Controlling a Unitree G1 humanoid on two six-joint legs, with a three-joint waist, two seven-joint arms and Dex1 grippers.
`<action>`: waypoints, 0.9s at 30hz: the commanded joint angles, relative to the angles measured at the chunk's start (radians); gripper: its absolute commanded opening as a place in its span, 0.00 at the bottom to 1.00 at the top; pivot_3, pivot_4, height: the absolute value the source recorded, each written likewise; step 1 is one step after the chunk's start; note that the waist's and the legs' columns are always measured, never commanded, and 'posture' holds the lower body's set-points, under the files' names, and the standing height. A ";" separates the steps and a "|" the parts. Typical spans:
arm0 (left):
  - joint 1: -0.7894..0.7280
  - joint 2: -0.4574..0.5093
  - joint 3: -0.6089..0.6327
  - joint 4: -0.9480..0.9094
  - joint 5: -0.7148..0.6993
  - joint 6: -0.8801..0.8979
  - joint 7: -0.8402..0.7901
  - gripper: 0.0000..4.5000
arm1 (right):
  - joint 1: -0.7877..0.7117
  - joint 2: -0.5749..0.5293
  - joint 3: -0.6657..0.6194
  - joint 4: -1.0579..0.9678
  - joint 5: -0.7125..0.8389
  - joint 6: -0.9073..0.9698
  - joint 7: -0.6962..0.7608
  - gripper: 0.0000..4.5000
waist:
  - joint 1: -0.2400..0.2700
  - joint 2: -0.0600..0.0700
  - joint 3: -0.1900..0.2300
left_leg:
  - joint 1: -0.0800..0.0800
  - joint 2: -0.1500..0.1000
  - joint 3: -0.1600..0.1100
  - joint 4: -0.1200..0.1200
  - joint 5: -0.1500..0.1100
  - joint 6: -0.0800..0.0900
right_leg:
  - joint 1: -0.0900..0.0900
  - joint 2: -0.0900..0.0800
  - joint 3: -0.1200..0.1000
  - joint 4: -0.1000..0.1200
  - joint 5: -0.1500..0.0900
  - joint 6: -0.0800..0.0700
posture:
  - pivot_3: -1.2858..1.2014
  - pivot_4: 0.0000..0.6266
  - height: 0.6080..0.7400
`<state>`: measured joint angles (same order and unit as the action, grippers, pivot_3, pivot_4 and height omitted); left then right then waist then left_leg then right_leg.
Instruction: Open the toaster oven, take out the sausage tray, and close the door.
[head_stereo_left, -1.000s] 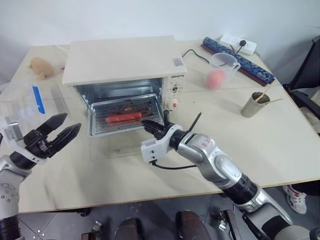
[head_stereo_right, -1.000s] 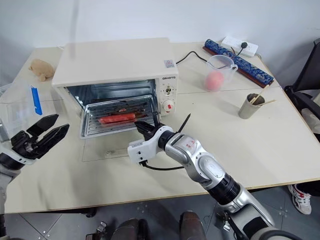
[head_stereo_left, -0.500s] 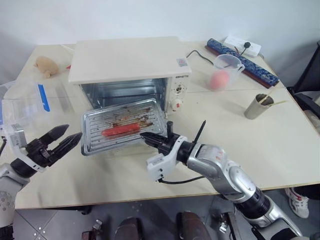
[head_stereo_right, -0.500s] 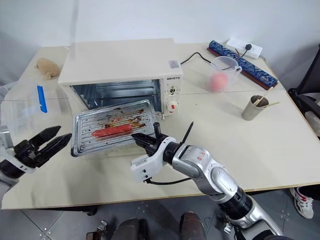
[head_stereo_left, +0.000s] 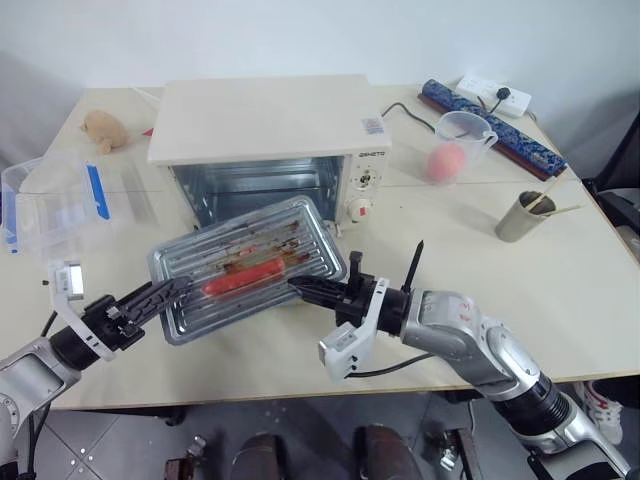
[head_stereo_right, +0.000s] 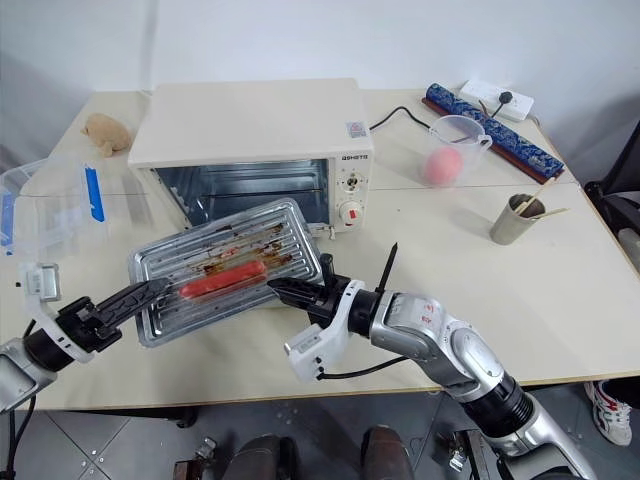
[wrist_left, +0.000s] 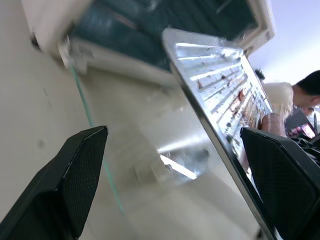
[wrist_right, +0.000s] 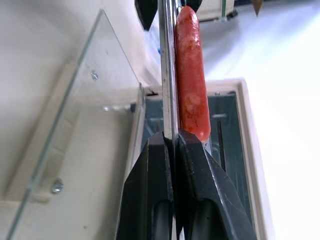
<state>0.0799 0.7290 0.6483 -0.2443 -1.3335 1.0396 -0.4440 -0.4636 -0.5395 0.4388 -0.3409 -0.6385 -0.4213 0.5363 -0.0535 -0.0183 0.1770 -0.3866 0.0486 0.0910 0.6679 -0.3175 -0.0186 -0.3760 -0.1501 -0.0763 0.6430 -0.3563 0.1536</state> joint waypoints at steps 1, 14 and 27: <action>0.006 0.029 -0.006 -0.008 -0.079 0.068 0.056 1.00 | -0.028 -0.004 -0.046 0.001 0.072 -0.060 -0.021 0.01 | 0.000 0.000 0.000 | 0.000 0.000 0.000 0.000 0.000 0.000 | 0.000 0.000 0.000 0.000 0.000 0.000 | 0.52 0.24 1.00; 0.022 0.062 -0.022 0.012 -0.200 0.124 0.153 0.86 | -0.143 0.007 -0.067 0.161 0.141 -0.206 -0.039 0.00 | -0.001 0.000 0.000 | 0.000 0.000 0.000 0.000 0.000 0.000 | 0.000 0.000 0.000 0.000 -0.001 -0.001 | 0.52 0.24 1.00; 0.016 0.090 -0.045 0.069 -0.332 0.115 0.219 0.04 | -0.167 0.020 -0.066 0.225 0.268 -0.314 -0.004 0.00 | -0.001 0.000 0.000 | 0.000 0.000 0.000 0.000 0.000 0.000 | 0.000 0.000 0.000 0.000 -0.001 -0.001 | 0.52 0.24 1.00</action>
<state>0.0802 0.7993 0.6186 -0.1840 -1.6949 1.1513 -0.2626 -0.5893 -0.5443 0.4245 -0.0541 -0.4786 -0.7061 0.5681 -0.0548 -0.0182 0.1772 -0.3863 0.0487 0.0910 0.6684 -0.3174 -0.0187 -0.3757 -0.1501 -0.0759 0.6430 -0.3569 0.1524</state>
